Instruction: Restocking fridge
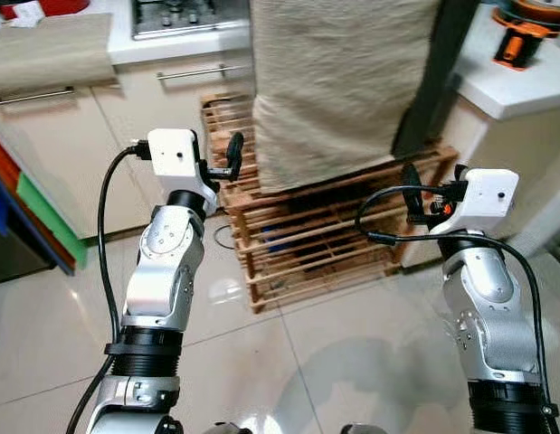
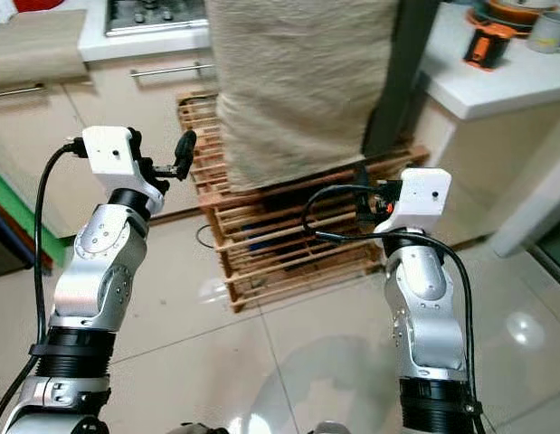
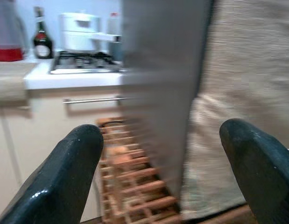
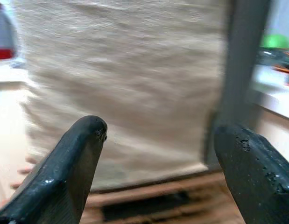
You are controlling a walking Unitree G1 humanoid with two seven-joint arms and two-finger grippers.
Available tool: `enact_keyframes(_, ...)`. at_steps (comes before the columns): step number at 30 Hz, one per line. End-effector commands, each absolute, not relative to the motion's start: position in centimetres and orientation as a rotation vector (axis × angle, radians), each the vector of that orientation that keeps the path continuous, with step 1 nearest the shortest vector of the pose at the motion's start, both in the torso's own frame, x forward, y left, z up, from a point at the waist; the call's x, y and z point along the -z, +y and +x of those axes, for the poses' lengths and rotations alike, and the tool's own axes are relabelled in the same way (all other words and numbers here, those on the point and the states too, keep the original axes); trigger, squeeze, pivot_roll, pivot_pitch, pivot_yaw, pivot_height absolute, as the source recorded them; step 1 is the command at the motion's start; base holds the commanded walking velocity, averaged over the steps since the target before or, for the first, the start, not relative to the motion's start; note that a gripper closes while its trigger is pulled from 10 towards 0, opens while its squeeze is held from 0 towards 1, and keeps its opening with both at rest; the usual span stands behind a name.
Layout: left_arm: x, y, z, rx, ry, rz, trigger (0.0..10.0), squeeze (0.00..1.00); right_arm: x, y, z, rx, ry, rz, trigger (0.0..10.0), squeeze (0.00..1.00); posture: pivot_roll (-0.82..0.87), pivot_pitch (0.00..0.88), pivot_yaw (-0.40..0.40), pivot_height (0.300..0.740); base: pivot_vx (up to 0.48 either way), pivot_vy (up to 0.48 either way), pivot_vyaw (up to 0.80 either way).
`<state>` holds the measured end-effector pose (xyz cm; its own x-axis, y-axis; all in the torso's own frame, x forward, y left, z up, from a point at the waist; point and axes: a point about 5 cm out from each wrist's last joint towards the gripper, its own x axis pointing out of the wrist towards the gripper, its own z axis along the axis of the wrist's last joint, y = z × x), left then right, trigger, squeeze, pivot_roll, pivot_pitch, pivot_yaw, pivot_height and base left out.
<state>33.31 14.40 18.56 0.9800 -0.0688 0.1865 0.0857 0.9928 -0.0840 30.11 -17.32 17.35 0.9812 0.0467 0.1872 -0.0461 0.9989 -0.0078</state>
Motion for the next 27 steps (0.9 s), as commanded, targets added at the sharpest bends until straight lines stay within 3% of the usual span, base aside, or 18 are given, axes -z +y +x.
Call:
enact_keyframes(1, -18.7, 14.3, 33.4, 0.075, -0.192, -0.093, 10.0, 0.0, -17.1, -17.8, 30.1, -0.031, -0.184, -0.007, 10.0, 0.0, -0.16, 0.002, 0.044, 0.74, 0.0, 0.461, 0.0)
enact_keyframes(12, -18.4, 14.3, 33.3, 0.073, -0.196, -0.095, 10.0, 0.0, -16.6, -16.6, 30.5, -0.08, -0.169, 0.002, 10.0, 0.0, -0.14, 0.0, 0.039, 0.74, 0.0, 0.459, 0.0)
enact_keyframes(20, -17.4, 13.6, 32.9, 0.158, -0.178, -0.057, 10.0, 0.0, -16.3, -16.8, 30.7, -0.057, -0.148, -0.011, 10.0, 0.0, -0.14, 0.001, 0.039, 0.74, 0.0, 0.0, -0.2)
enact_keyframes(27, -13.0, 16.5, 32.1, 0.091, -0.018, -0.138, 10.0, 0.0, -13.9, -18.9, 29.5, 0.054, -0.1, -0.04, 10.0, 0.0, -0.14, 0.019, 0.038, 0.74, 0.0, 0.0, -0.55)
